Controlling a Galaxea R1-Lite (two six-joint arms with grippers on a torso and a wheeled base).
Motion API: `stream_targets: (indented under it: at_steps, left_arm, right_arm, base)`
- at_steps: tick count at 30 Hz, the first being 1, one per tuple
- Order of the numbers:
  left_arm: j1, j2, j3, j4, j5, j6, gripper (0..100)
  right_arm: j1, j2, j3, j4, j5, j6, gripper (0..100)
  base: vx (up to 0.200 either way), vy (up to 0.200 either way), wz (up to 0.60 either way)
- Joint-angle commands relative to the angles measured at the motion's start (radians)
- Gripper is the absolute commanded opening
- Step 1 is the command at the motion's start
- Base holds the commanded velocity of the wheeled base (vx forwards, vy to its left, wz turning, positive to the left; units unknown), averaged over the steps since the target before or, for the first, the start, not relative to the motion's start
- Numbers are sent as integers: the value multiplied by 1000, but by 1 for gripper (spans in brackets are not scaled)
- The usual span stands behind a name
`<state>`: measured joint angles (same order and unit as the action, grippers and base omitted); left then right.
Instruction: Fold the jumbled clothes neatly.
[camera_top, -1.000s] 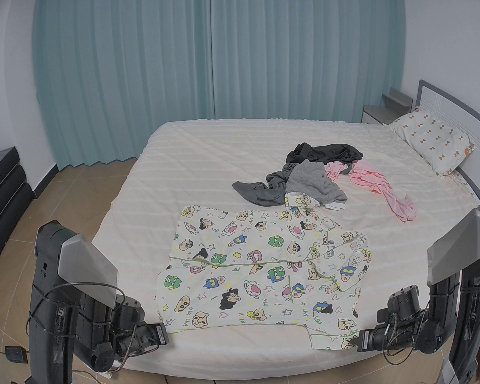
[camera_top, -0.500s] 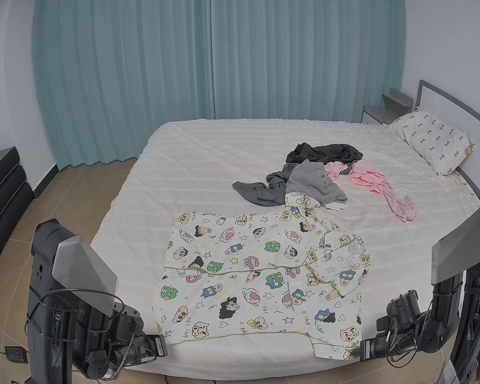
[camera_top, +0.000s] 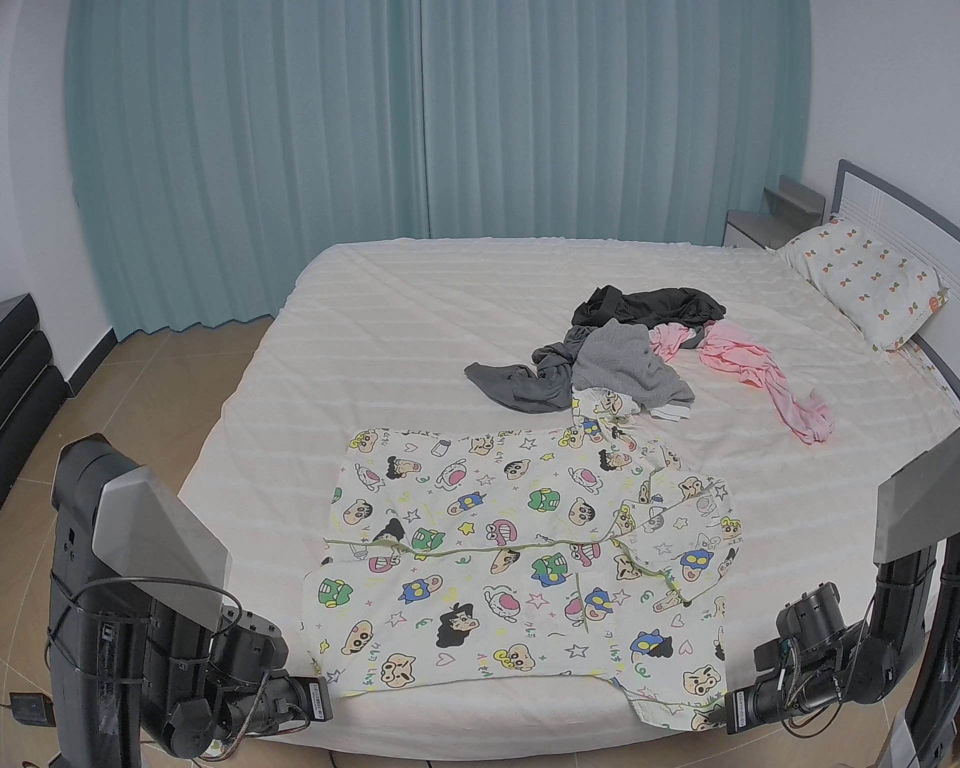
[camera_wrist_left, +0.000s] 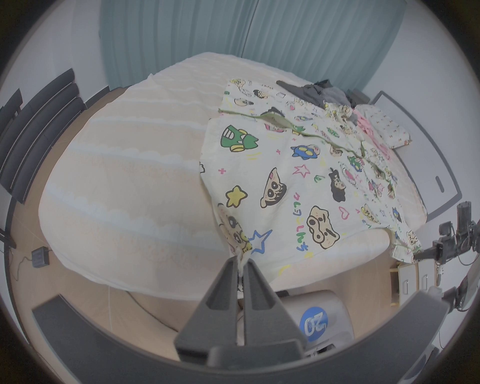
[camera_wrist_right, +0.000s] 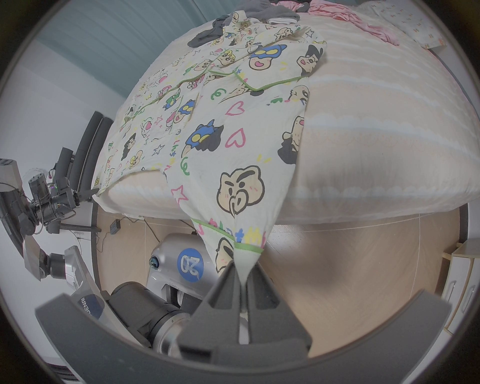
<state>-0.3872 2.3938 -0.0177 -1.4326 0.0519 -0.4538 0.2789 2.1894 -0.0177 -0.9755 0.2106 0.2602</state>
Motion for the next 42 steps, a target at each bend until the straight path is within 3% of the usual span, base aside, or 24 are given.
stream_targets:
  at_steps: [1,7,21,29,42]
  left_arm:
    - [1,-56,18,37,-1,6,0]
    - [-1,-111,18,169,-9,43,0]
    - [-15,-133,18,261,-12,46,0]
    - [-15,-136,16,228,-14,38,0]
    - [-5,-314,15,115,0,-42,0]
  right_arm:
    - [2,0,18,20,0,-12,0]
    - [2,-22,18,86,-4,-53,0]
    - [2,-62,18,176,-5,-95,0]
    - [-3,-71,18,170,-2,-96,0]
    - [-32,-381,18,181,32,-84,0]
  base:
    - [0,0,0]
    - [0,0,0]
    - [0,0,0]
    - [0,0,0]
    - [0,0,0]
